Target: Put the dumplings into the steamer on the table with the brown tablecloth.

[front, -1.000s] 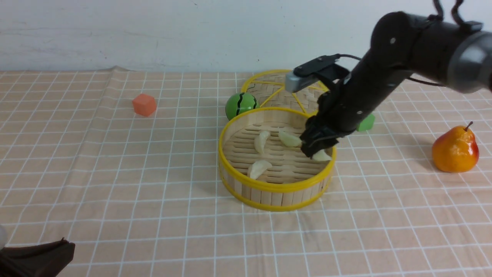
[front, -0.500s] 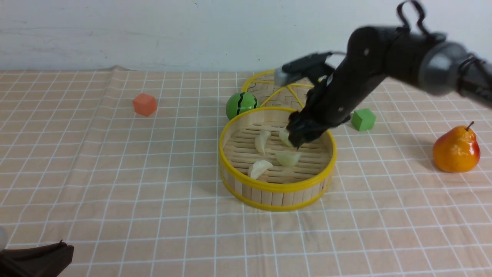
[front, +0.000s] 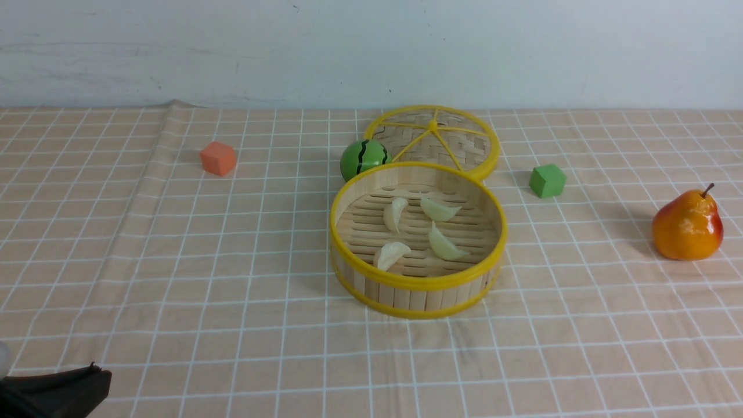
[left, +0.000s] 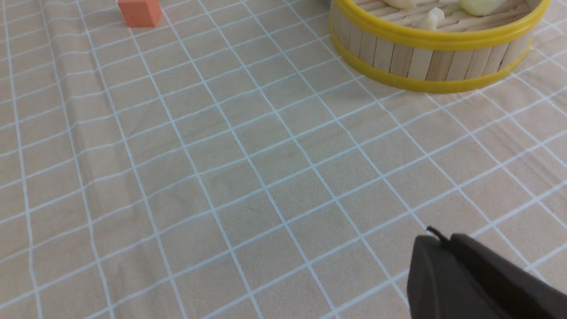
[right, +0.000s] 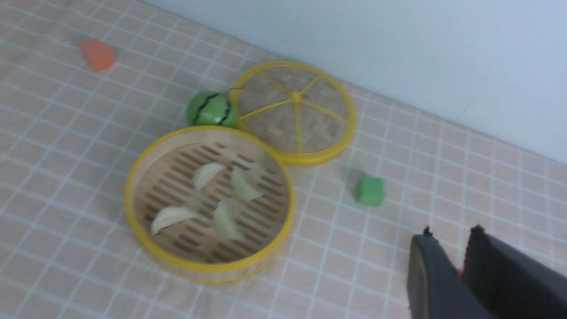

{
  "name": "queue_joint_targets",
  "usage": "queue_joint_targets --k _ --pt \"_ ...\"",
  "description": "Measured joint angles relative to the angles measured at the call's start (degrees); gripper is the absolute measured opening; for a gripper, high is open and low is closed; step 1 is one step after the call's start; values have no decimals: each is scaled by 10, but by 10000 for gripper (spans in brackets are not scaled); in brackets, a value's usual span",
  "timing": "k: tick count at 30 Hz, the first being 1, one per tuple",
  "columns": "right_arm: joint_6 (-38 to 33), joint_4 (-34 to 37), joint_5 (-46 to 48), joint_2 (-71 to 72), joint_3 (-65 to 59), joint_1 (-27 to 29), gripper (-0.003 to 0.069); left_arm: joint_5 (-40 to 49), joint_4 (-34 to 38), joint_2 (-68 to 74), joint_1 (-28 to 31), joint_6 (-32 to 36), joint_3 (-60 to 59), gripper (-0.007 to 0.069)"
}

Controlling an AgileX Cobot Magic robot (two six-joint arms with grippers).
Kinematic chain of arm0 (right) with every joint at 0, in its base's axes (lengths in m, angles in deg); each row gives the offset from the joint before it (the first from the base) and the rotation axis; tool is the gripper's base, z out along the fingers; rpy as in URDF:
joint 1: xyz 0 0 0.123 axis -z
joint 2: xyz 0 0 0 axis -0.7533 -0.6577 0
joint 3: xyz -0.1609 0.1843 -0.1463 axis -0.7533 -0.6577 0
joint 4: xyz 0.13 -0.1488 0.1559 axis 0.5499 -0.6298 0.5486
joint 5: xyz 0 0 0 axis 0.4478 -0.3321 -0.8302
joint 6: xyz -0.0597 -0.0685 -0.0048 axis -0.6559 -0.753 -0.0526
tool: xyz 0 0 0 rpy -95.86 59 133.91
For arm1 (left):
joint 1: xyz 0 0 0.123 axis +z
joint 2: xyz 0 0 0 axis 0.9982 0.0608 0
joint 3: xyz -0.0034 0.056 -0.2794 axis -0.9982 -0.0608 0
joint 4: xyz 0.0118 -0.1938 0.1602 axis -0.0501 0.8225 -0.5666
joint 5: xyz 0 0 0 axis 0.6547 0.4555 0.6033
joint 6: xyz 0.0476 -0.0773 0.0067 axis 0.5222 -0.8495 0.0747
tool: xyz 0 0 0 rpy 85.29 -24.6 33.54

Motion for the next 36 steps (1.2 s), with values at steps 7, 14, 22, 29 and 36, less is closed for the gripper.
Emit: queue_joint_targets --k 7,14,22,29,36 --pt "-35 52 -191 258 -378 0 -20 1 0 0 0 0 0 29" --pt "-40 47 -590 504 -792 0 -17 1 0 0 0 0 0 33" --pt "-40 57 -870 642 -1072 0 -13 1 0 0 0 0 0 36" --pt "-40 58 -803 654 -1074 0 -10 3 0 0 0 0 0 39" --pt "-40 58 -612 701 -1074 41 -3 3 0 0 0 0 0 47"
